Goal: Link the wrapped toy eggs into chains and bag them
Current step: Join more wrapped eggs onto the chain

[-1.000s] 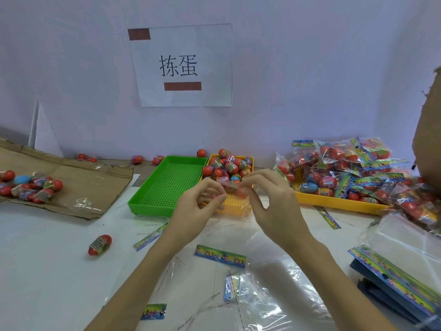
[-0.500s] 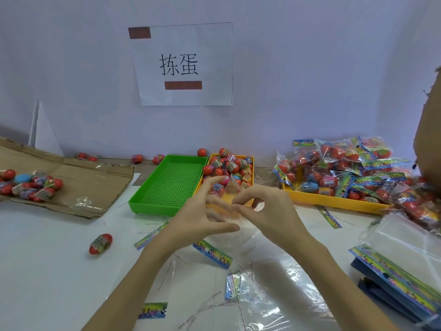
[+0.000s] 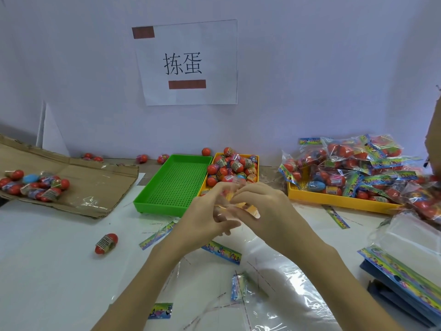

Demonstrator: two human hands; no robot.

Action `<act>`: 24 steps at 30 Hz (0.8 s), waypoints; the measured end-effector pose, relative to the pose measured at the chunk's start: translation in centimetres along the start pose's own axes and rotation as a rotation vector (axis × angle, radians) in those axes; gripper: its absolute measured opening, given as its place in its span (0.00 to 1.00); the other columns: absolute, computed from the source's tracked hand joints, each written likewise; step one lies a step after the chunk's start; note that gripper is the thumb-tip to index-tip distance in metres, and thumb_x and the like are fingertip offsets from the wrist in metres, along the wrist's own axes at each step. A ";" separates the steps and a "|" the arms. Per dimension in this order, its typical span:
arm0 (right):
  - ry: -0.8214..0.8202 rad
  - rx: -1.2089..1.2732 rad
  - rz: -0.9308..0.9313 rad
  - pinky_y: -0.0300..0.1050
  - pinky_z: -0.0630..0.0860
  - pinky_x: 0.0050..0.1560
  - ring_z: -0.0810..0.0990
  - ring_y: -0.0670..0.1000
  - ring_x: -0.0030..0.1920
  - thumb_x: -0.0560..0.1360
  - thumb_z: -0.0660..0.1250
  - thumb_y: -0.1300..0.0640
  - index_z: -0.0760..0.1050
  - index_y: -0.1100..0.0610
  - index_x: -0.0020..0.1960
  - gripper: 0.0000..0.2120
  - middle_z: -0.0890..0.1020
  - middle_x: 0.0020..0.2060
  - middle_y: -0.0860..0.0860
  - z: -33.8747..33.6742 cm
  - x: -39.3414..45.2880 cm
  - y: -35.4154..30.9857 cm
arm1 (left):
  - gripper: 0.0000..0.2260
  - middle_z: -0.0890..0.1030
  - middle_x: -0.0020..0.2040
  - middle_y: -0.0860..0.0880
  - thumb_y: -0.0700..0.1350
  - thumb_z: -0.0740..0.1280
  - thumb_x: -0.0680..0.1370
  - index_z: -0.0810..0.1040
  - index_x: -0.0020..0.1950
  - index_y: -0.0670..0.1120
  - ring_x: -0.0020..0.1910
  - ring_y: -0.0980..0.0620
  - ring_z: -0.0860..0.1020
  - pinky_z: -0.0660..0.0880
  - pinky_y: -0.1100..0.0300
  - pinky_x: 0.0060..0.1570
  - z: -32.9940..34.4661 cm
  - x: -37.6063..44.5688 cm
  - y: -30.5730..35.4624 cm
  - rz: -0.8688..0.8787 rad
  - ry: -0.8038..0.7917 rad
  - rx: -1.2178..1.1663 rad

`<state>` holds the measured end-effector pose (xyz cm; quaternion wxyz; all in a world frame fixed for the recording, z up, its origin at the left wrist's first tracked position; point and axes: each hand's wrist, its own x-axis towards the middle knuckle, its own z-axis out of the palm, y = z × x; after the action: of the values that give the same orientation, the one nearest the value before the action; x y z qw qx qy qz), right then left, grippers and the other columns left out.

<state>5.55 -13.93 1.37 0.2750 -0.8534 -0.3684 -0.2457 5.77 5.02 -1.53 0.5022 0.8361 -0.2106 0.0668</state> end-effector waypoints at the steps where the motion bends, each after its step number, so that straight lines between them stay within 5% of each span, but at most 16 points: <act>1: -0.007 0.004 0.042 0.45 0.82 0.47 0.82 0.49 0.45 0.77 0.75 0.55 0.86 0.58 0.53 0.08 0.85 0.49 0.50 0.0 0.0 0.0 | 0.29 0.84 0.44 0.49 0.38 0.79 0.75 0.73 0.71 0.54 0.33 0.49 0.85 0.84 0.46 0.37 0.1 0.0 0.0 0.006 0.002 0.004; 6: -0.067 0.117 0.231 0.45 0.82 0.48 0.83 0.45 0.42 0.77 0.75 0.53 0.86 0.54 0.55 0.08 0.87 0.45 0.47 -0.2 -0.2 0.7 | 0.31 0.86 0.47 0.55 0.38 0.80 0.74 0.71 0.73 0.53 0.33 0.54 0.85 0.81 0.62 0.38 0.1 0.2 0.0 0.056 -0.004 0.060; 16: -0.236 0.361 0.304 0.30 0.77 0.47 0.85 0.40 0.45 0.81 0.69 0.52 0.82 0.52 0.46 0.07 0.87 0.40 0.42 -1.8 -0.1 1.1 | 0.38 0.85 0.47 0.61 0.43 0.83 0.71 0.68 0.74 0.61 0.34 0.56 0.84 0.81 0.61 0.38 -0.1 0.1 0.1 0.063 -0.139 0.126; 19: -0.256 0.374 0.299 0.35 0.80 0.53 0.85 0.42 0.46 0.81 0.68 0.53 0.83 0.50 0.48 0.07 0.87 0.41 0.42 -2.1 0.0 1.1 | 0.39 0.83 0.42 0.68 0.43 0.82 0.72 0.66 0.75 0.60 0.32 0.58 0.82 0.79 0.64 0.36 -0.2 0.0 0.0 0.061 -0.160 0.158; 24: -0.306 0.418 0.310 0.47 0.84 0.49 0.87 0.45 0.41 0.83 0.66 0.54 0.82 0.48 0.55 0.07 0.88 0.41 0.45 -1.8 -0.2 0.7 | 0.39 0.85 0.47 0.60 0.54 0.84 0.69 0.68 0.75 0.61 0.38 0.54 0.85 0.81 0.58 0.40 -0.1 0.0 0.3 0.113 -0.131 0.157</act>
<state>5.57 -15.62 2.41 0.4199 -0.8516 -0.3137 0.0119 5.64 4.97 -1.21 0.4155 0.8623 -0.2841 0.0566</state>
